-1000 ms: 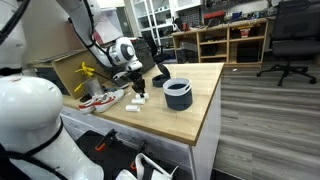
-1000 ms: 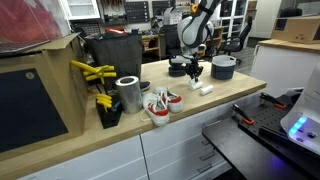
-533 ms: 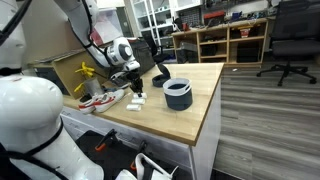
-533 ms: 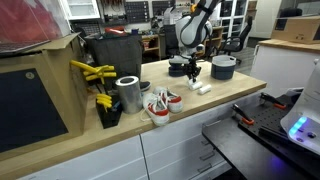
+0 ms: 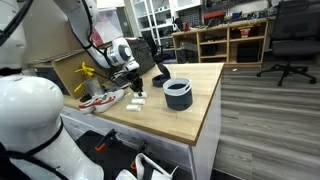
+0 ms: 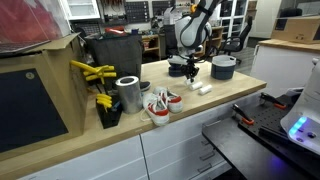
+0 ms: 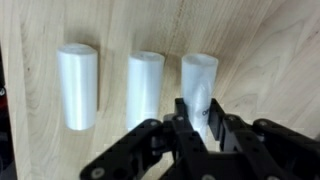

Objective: Remove the white object from the container

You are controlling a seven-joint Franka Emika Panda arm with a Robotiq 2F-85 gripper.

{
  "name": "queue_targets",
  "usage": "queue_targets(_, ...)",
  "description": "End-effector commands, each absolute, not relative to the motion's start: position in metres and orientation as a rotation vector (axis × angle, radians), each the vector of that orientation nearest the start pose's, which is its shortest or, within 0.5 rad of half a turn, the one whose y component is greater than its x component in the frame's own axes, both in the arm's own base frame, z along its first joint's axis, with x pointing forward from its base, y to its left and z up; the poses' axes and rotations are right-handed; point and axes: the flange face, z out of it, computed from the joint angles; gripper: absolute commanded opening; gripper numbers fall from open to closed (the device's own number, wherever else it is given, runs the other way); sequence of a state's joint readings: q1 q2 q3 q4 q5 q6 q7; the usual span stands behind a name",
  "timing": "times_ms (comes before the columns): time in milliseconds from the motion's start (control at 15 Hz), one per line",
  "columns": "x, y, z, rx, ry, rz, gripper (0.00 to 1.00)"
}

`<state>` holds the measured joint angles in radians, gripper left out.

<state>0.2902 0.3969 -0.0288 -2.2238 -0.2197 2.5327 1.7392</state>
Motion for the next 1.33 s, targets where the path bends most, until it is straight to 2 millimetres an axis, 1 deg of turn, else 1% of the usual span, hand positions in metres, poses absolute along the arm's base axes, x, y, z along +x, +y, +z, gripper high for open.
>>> queue_targets(0, 0.524, 0.143, 0.19, -2.577, 1.992, -0.171, 0.07)
queue_targets(67, 0.522, 0.143, 0.189, -2.596, 1.976, -0.171, 0.45)
queue_targets(133, 0.522, 0.141, 0.187, -2.614, 1.974, -0.129, 0.54)
queue_targets(200, 0.522, 0.141, 0.186, -2.616, 1.972, -0.129, 0.34)
queue_targets(267, 0.522, 0.14, 0.186, -2.617, 1.972, -0.128, 0.43)
queue_targets(333, 0.521, 0.139, 0.188, -2.621, 1.977, -0.118, 0.75)
queue_targets(400, 0.521, 0.137, 0.194, -2.633, 1.959, -0.106, 0.78)
queue_targets(467, 0.521, 0.136, 0.2, -2.651, 1.929, -0.098, 0.8)
queue_targets(533, 0.522, 0.134, 0.21, -2.688, 1.863, -0.113, 0.85)
queue_targets(600, 0.523, 0.131, 0.219, -2.732, 1.784, -0.115, 0.93)
queue_targets(667, 0.525, 0.125, 0.233, -2.782, 1.698, -0.141, 0.98)
queue_targets(733, 0.527, 0.12, 0.246, -2.832, 1.603, -0.154, 1.0)
queue_targets(867, 0.53, 0.109, 0.274, -2.92, 1.417, -0.144, 1.0)
queue_targets(1067, 0.529, 0.096, 0.312, -3.021, 1.154, -0.114, 1.0)
queue_targets(1267, 0.525, 0.078, 0.346, -3.115, 0.88, -0.087, 1.0)
